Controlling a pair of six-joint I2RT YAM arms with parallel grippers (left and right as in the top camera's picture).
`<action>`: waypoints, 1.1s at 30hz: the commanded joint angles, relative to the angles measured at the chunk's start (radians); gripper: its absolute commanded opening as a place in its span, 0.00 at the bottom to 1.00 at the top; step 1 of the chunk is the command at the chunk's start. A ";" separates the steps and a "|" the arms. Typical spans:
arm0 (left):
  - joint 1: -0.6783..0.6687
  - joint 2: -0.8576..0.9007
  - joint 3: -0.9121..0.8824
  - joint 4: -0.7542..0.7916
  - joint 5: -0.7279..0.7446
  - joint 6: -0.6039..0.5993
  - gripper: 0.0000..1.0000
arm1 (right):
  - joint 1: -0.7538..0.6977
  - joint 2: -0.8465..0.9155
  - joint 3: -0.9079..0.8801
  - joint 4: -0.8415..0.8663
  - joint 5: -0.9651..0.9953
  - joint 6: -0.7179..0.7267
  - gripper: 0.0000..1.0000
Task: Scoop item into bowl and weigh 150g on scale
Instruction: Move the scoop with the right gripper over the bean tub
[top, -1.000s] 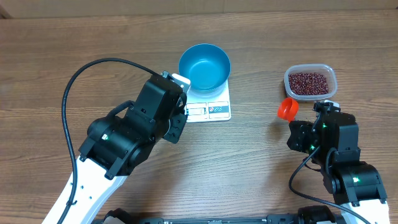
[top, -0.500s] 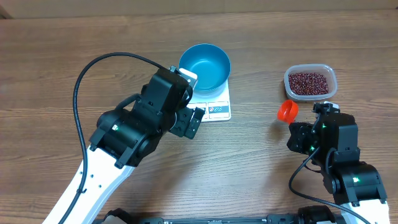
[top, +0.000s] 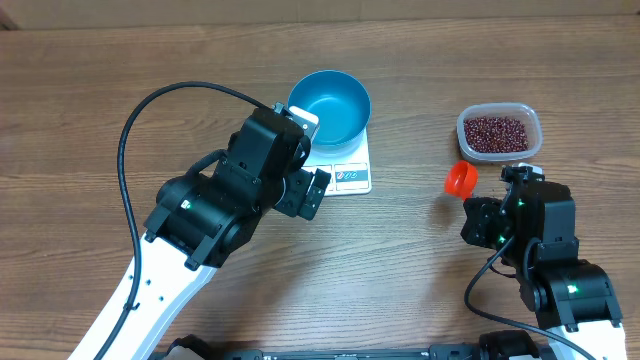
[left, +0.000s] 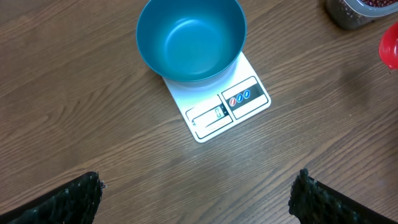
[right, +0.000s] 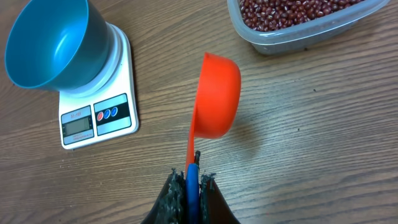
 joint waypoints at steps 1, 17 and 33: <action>0.007 0.005 0.004 0.003 0.008 0.018 1.00 | -0.006 -0.010 0.035 0.010 -0.005 -0.008 0.04; 0.007 0.005 0.004 0.003 0.008 0.018 1.00 | -0.006 0.036 0.207 -0.055 0.030 -0.162 0.04; 0.007 0.005 0.004 0.003 0.008 0.018 1.00 | -0.011 0.639 0.735 -0.305 0.465 -0.290 0.04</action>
